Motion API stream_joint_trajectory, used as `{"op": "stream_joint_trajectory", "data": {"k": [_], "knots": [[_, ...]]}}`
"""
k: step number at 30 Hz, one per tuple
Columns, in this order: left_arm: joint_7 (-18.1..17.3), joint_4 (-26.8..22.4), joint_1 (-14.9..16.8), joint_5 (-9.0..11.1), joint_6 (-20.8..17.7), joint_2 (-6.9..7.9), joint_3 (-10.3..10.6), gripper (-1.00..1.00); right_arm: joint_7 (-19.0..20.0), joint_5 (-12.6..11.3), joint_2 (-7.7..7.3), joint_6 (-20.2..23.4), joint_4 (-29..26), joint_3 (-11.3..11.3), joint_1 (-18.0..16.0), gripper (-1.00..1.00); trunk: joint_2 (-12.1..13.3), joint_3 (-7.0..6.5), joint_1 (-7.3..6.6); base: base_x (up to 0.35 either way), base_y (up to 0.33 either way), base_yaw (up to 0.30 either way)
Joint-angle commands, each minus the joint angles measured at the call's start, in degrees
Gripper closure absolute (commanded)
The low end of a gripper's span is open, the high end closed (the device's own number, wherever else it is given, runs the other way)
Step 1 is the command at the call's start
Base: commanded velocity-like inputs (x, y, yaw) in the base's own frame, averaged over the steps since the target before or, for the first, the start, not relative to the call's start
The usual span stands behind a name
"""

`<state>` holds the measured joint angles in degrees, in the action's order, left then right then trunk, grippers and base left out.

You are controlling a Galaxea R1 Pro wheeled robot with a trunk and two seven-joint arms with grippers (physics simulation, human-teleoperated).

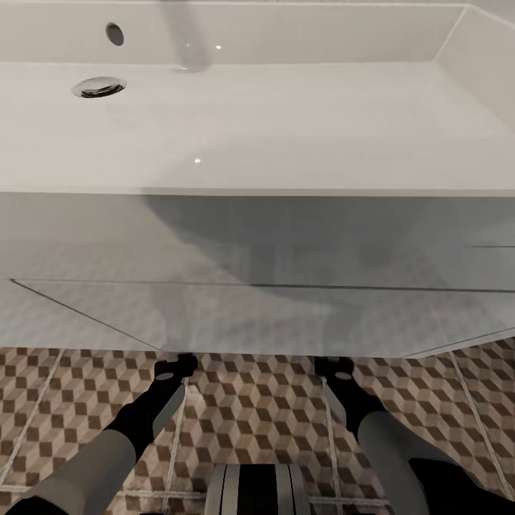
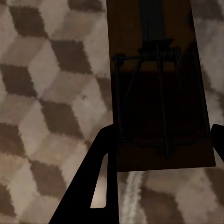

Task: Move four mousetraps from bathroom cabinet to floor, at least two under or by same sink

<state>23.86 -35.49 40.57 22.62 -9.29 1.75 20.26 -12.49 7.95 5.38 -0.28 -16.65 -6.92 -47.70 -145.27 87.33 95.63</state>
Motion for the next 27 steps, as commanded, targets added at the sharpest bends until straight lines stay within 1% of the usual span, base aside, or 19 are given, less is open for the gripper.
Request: {"op": "stream_joint_trajectory", "data": {"k": [1, 7, 10, 27], "knots": [[0.5, -0.1, 0.0, 0.3, -0.3, 0.10, 0.5, 1.00, 0.0, 0.6, 0.03, -0.3, 0.6, -0.5, 0.0, 1.00, 0.0, 0.03, -0.01, 0.000, 0.000, 0.000], [0.4, 0.0, 0.0, 0.1, -0.3, 0.02, 0.5, 1.00, 0.1, 0.7, -0.08, -2.5, 3.3, -0.5, 0.0, 1.00, 0.0, 0.03, -0.01, 0.000, 0.000, 0.000], [0.4, 0.0, 0.0, 0.0, -0.2, 0.06, 0.5, 1.00, 0.1, 0.8, -0.06, -3.1, 3.8, -0.5, 0.0, 1.00, 0.0, 0.03, -0.01, 0.000, 0.000, 0.000], [0.5, -0.1, 0.0, 0.0, 0.5, 0.03, 0.6, 1.00, 0.0, 1.2, 0.10, -3.4, 4.0, -0.5, 0.0, 1.00, 0.0, 0.03, -0.01, 0.000, 0.000, 0.000]]}}
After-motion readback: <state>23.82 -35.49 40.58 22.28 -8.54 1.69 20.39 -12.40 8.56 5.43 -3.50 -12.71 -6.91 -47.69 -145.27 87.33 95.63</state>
